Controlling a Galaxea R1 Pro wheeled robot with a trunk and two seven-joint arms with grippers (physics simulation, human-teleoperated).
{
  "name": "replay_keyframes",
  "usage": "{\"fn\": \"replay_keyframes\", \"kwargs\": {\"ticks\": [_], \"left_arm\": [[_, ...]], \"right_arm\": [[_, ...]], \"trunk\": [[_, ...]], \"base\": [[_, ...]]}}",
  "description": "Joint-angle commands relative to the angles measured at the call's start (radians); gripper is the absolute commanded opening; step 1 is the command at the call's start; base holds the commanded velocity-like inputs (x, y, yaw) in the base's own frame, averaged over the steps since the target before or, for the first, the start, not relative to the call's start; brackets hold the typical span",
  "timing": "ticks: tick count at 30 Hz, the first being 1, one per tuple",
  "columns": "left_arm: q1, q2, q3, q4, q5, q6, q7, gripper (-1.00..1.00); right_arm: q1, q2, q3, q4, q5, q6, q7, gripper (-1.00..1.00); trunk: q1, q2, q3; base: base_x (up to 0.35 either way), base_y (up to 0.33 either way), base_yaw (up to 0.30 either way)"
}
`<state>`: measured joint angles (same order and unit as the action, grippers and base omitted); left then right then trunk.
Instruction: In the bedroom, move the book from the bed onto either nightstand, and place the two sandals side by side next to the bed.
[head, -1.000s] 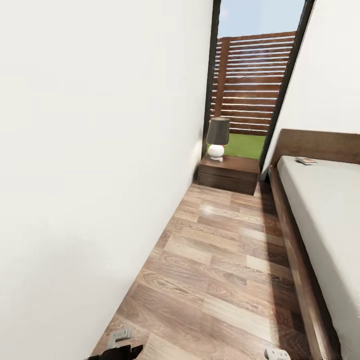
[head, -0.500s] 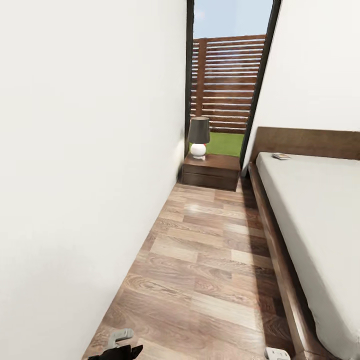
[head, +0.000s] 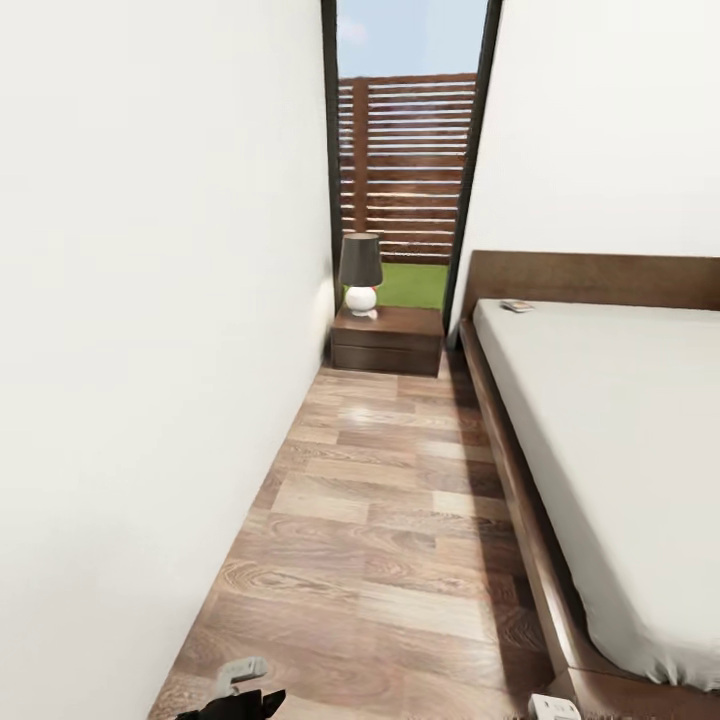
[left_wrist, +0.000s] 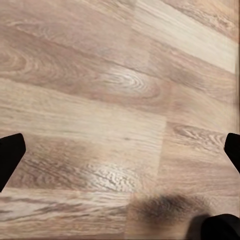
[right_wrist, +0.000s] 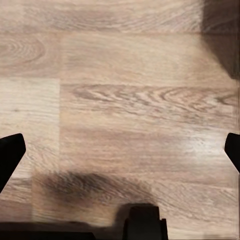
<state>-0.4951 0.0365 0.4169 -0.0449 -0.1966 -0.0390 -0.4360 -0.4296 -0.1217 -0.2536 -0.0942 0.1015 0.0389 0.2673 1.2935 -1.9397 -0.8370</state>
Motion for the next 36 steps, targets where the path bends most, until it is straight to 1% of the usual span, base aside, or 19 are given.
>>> {"fn": "replay_keyframes", "kwargs": {"ticks": [1,13,20,26,36], "left_arm": [[0.0,0.0,0.008,0.0,-0.01,-0.004,-0.003,1.0],[0.0,0.0,0.007,0.0,-0.01,-0.004,-0.003,1.0],[0.0,0.0,0.008,0.0,-0.01,-0.004,-0.003,1.0],[0.0,0.0,0.007,0.0,-0.01,-0.004,-0.003,1.0],[0.0,-0.001,0.007,0.0,-0.01,-0.004,-0.003,1.0]], "right_arm": [[0.0,0.0,-0.009,-0.001,0.01,0.004,0.004,1.0],[-0.001,0.0,-0.009,-0.002,0.01,0.004,0.004,1.0],[0.0,0.0,-0.009,-0.001,0.01,0.004,0.004,1.0],[0.0,0.0,-0.009,-0.002,0.01,0.004,0.004,1.0],[0.0,0.0,-0.009,-0.001,0.01,0.004,0.004,1.0]], "trunk": [[0.0,0.0,-0.001],[0.0,0.0,-0.001],[0.0,0.0,-0.001],[0.0,0.0,-0.001],[0.0,0.0,-0.001]], "base": [[0.0,0.0,-0.238],[0.0,0.0,-0.228],[0.019,0.003,-0.037],[0.231,0.096,-0.003],[0.317,0.032,0.0]]}}
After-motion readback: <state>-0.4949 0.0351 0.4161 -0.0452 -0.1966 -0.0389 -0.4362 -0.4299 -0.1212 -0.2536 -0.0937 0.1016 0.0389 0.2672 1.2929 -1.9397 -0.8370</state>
